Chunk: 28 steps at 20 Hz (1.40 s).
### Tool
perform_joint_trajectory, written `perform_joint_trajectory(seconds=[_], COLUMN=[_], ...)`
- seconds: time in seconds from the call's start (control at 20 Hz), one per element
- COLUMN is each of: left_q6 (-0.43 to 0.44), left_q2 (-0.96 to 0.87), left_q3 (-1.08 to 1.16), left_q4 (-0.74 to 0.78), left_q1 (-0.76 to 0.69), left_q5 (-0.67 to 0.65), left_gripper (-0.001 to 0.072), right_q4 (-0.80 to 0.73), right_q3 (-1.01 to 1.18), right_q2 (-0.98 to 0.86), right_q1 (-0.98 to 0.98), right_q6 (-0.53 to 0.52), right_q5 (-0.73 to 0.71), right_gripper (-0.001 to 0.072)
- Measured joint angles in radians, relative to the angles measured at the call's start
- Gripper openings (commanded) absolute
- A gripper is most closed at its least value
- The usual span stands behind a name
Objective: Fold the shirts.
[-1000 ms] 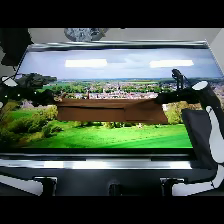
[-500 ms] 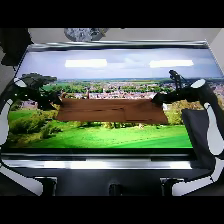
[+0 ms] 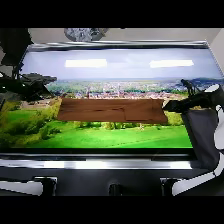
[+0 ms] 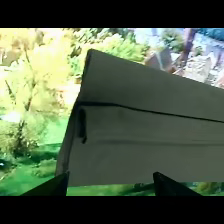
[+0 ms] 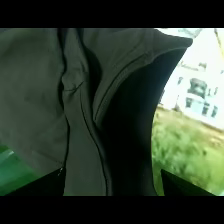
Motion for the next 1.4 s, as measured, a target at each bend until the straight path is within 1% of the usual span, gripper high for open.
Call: perform_joint_trajectory(seconds=[0.3,0.4,0.45,0.5,0.55,0.6,0.65,0.7,0.75,0.8,0.85,1.0,1.15,1.25,1.4], left_q6=[0.002,0.002,0.003,0.003,0.003,0.003,0.004,0.004,0.004,0.004,0.004,0.003,0.001,-0.016,-0.043], left_q2=[0.095,0.107,0.109,0.111,0.113,0.113,0.112,0.11,0.109,0.108,0.105,0.082,0.006,-0.07,-0.195], left_q3=[0.0,0.0,0.0,0.0,0.0,0.0,-0.003,-0.01,-0.023,-0.043,-0.07,-0.163,-0.2,-0.17,-0.08], left_q4=[0.002,0.001,0.001,0.002,0.002,0.002,0.002,0.002,0.002,0.001,0.0,-0.033,-0.088,-0.111,-0.175], left_q1=[-0.081,-0.121,-0.141,-0.16,-0.185,-0.207,-0.23,-0.257,-0.284,-0.317,-0.354,-0.476,-0.61,-0.692,-0.788], left_q5=[-0.004,-0.004,-0.002,0.003,0.008,0.018,0.031,0.046,0.068,0.095,0.129,0.267,0.404,0.457,0.498], left_gripper=[0.0596,0.0596,0.0596,0.0596,0.0596,0.0592,0.0591,0.0588,0.0503,0.0236,0.0035,0.0038,0.0038,0.0037,0.0037], right_q4=[0.098,0.115,0.129,0.131,0.133,0.135,0.132,0.127,0.132,0.14,0.153,0.153,0.134,0.111,0.056], right_q3=[0.003,0.002,0.001,0.001,0.0,0.0,-0.004,-0.003,-0.002,-0.002,0.0,0.0,0.0,0.0,0.0], right_q2=[-0.097,-0.11,-0.115,-0.118,-0.121,-0.125,-0.125,-0.116,-0.104,-0.083,-0.056,0.057,0.193,0.286,0.418], right_q1=[0.021,0.05,0.07,0.088,0.109,0.13,0.15,0.165,0.178,0.187,0.193,0.204,0.207,0.209,0.209], right_q6=[0.057,0.069,0.072,0.076,0.08,0.082,0.09,0.095,0.1,0.105,0.106,0.122,0.156,0.182,0.218], right_q5=[0.026,0.023,0.018,0.007,-0.014,-0.031,-0.042,-0.049,-0.058,-0.053,-0.043,-0.008,0.045,0.095,0.182], right_gripper=[0.0715,0.0699,0.0638,0.0515,0.0341,0.0096,0.0049,0.0048,0.0048,0.0048,0.0047,0.0047,0.0048,0.0048,0.0048])
